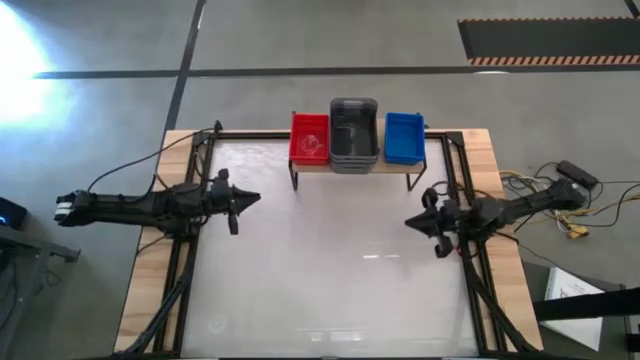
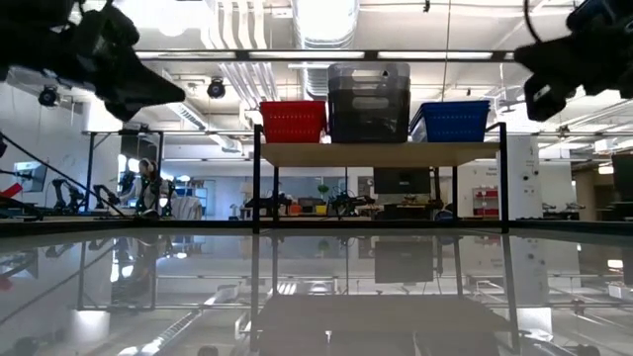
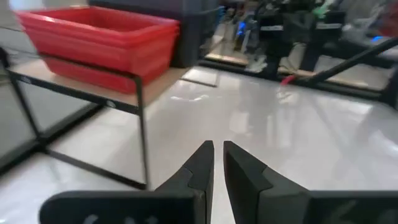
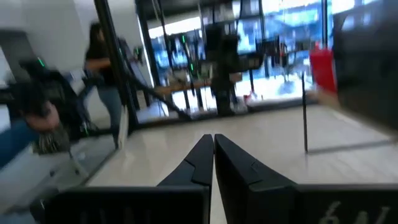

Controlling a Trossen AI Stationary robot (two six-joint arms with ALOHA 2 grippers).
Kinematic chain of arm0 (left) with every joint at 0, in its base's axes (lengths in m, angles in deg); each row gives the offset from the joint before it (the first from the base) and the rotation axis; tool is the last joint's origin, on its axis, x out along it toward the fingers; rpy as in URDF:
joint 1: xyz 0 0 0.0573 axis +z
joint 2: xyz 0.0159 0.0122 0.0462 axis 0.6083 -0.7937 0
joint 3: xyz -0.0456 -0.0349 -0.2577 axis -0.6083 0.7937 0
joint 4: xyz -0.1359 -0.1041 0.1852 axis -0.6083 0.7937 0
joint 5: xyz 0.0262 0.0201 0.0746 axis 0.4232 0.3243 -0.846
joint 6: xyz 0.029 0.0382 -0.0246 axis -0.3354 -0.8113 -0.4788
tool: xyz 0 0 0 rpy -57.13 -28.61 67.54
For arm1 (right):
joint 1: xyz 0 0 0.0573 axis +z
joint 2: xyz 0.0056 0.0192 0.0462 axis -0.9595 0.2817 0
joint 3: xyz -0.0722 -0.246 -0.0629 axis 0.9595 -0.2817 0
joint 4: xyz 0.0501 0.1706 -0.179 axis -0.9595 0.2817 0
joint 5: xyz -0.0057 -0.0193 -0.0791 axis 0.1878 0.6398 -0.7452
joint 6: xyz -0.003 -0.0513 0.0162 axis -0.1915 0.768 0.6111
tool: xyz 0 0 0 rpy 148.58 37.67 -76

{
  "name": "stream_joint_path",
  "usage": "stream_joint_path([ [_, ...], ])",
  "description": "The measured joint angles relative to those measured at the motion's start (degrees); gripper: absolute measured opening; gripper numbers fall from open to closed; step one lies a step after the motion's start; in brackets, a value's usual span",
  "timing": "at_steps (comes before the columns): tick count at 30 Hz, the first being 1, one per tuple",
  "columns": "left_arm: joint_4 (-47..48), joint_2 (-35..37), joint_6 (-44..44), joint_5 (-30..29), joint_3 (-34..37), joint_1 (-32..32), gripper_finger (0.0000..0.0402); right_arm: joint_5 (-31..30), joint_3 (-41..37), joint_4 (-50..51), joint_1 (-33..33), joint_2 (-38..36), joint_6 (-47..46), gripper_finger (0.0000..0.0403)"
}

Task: Stack baskets on shelf by color
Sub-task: Return to Home Position

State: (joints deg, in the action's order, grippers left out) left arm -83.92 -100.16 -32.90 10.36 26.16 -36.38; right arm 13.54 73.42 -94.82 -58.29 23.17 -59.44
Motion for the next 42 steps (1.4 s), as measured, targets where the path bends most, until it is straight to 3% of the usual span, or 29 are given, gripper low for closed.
stream_joint_path([
  [5,-2.13,8.74,1.46,3.55,4.92,0.04,0.0019,0.1,0.0,7.95,0.02,-9.34,-1.1,0.0008],
  [12,3.95,22.71,0.98,3.81,8.03,0.07,0.0019,1.56,0.09,10.66,0.34,-9.04,-2.45,0.0008],
  [18,2.91,19.58,0.0,3.62,9.21,0.07,0.0019,1.49,-0.02,10.76,1.23,-8.93,-2.25,0.0008],
  [23,1.19,21.71,-0.41,3.62,12.5,0.09,0.0019,1.55,-0.04,12.34,2.33,-8.88,-1.47,0.0008],
  [28,-5.17,19.76,-3.84,8.21,14.9,0.07,0.0019,1.72,-0.04,13.43,3.41,-8.22,-2.15,0.0009],
  [32,-4.82,20.4,-6.77,10.71,14.9,0.07,0.0019,1.7,-0.04,13.42,3.8,-8.27,-1.21,0.0008],
  [42,-4.84,20.52,-10.65,10.69,14.97,0.07,0.0019,1.24,-0.07,13.45,3.78,-8.14,1.53,0.0009],
])
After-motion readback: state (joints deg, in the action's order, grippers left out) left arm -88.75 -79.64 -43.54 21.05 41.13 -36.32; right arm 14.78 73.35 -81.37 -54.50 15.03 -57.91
